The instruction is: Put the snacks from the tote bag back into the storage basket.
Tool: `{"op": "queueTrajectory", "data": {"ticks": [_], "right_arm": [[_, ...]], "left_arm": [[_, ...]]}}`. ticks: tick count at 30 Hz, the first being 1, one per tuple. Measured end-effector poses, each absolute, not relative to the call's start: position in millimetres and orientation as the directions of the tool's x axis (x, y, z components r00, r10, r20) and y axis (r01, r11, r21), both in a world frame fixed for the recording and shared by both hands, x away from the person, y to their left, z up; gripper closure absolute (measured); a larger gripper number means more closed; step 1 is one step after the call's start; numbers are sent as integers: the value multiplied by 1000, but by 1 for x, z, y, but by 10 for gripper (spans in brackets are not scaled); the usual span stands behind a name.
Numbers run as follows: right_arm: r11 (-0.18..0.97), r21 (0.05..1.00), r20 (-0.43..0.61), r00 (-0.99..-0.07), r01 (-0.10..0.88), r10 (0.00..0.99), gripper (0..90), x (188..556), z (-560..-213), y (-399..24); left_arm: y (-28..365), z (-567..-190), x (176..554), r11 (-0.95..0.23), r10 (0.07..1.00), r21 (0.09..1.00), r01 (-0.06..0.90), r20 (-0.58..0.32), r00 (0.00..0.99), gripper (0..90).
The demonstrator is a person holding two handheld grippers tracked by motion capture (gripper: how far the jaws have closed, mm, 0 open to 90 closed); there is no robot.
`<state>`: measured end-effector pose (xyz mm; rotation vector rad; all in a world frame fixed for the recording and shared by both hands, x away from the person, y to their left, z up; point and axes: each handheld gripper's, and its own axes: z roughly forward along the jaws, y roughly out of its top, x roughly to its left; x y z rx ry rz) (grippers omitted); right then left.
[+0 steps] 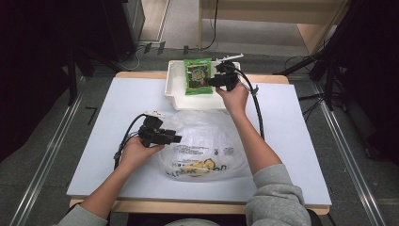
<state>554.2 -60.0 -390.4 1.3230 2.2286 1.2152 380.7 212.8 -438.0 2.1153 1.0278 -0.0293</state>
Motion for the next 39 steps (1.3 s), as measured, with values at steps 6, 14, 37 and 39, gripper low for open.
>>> {"op": "queueTrajectory", "data": {"ticks": [6, 14, 37, 39], "right_arm": [[224, 784, 189, -565, 580, 803, 485, 539, -387, -66], [238, 791, 193, -599, 564, 777, 482, 519, -385, -69], [270, 799, 193, -654, 538, 732, 451, 464, -385, -82], [275, 801, 187, -659, 531, 729, 451, 460, -386, -83]], "left_arm": [[212, -439, 381, -375, 664, 624, 686, -336, 668, 539], [213, -438, 382, -372, 664, 624, 688, -339, 666, 527], [211, -433, 378, -377, 659, 634, 675, -329, 677, 511], [210, -432, 377, -381, 657, 636, 671, -324, 681, 508]]}}
